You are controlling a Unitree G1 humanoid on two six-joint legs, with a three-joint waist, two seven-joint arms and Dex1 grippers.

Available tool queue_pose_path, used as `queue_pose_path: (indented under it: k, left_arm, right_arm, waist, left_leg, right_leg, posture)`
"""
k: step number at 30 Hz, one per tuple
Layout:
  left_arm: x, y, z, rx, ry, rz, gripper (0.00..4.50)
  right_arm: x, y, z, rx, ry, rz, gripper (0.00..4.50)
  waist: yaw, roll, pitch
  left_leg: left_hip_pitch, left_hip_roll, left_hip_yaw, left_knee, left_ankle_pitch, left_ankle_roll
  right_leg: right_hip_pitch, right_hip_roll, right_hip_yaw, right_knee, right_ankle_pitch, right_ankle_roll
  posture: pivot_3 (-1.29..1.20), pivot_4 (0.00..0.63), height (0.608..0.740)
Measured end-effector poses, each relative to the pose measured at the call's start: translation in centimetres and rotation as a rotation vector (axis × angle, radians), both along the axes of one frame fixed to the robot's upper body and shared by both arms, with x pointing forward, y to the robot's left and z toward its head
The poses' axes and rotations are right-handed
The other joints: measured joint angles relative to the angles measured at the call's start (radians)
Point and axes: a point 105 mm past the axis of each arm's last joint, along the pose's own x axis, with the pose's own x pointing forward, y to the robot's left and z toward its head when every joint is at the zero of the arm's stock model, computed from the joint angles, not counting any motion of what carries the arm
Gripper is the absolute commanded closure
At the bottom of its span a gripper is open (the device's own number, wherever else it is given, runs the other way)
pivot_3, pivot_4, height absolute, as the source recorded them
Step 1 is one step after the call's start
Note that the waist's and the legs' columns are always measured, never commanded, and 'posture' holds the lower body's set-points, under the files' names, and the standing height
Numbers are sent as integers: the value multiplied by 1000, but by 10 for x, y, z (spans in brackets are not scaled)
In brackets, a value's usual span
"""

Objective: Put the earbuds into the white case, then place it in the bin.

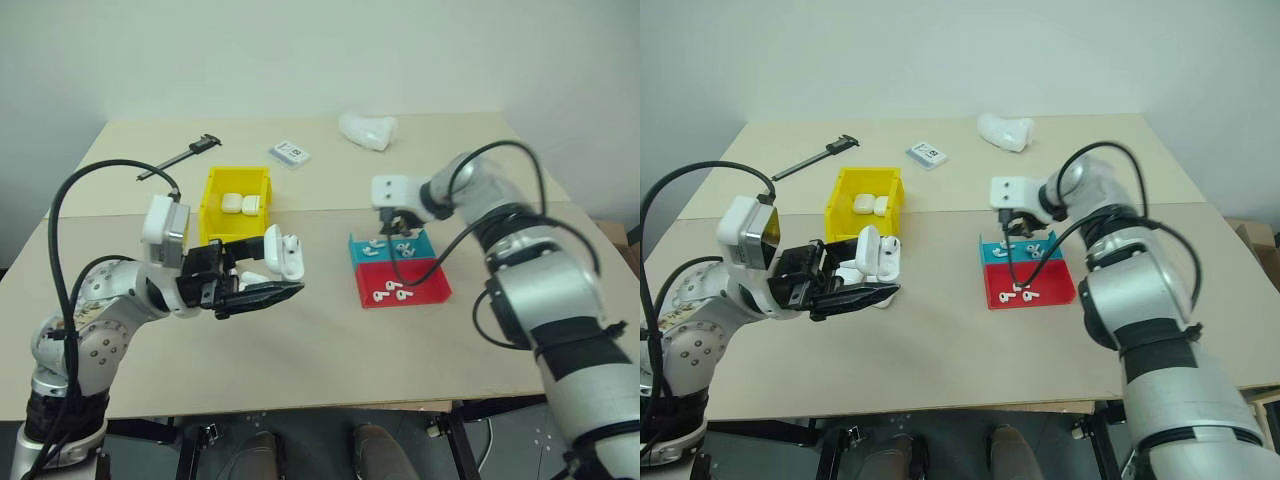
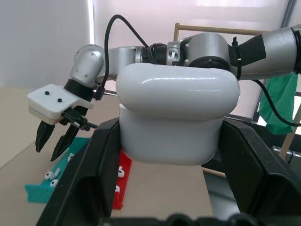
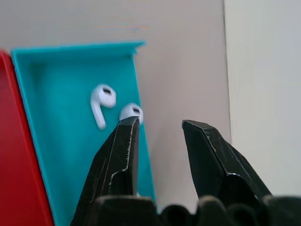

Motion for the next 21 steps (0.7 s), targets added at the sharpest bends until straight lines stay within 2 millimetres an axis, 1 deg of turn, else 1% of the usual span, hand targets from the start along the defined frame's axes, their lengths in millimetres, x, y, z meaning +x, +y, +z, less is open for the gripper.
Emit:
queue_pose_path:
  k: [2, 8, 15, 21]
  left_arm:
    - [0, 3, -2, 7, 7, 1, 1668]
    - [2, 10, -3, 18, 16, 10, 1668]
    - [1, 10, -3, 27, 11, 4, 1668]
    - [0, 7, -1, 25, 0, 7, 1668]
  right_arm:
    - [1, 2, -6, 6, -1, -12, 2652]
    - [-1, 3, -7, 4, 17, -9, 2652]
    - [-8, 13, -16, -19, 88, 31, 2652]
    - [-9, 15, -21, -43, 98, 35, 2652]
  waist:
    - [4, 0, 0]
    - [7, 1, 0]
    - [0, 1, 0]
    - [-1, 1, 0]
  left_leg:
    - [-1, 0, 0, 0, 0, 0]
    - [-1, 0, 0, 0, 0, 0]
    - [0, 0, 0, -1, 0, 0]
    - [-1, 0, 0, -1, 0, 0]
  right_leg:
    - [0, 0, 0, 0, 0, 0]
    - [0, 0, -1, -1, 0, 0]
    - [0, 0, -1, -1, 0, 0]
    - [0, 0, -1, -1, 0, 0]
  posture:
    - [0, 150, 740]
    - [0, 150, 740]
    - [0, 150, 740]
    - [0, 150, 740]
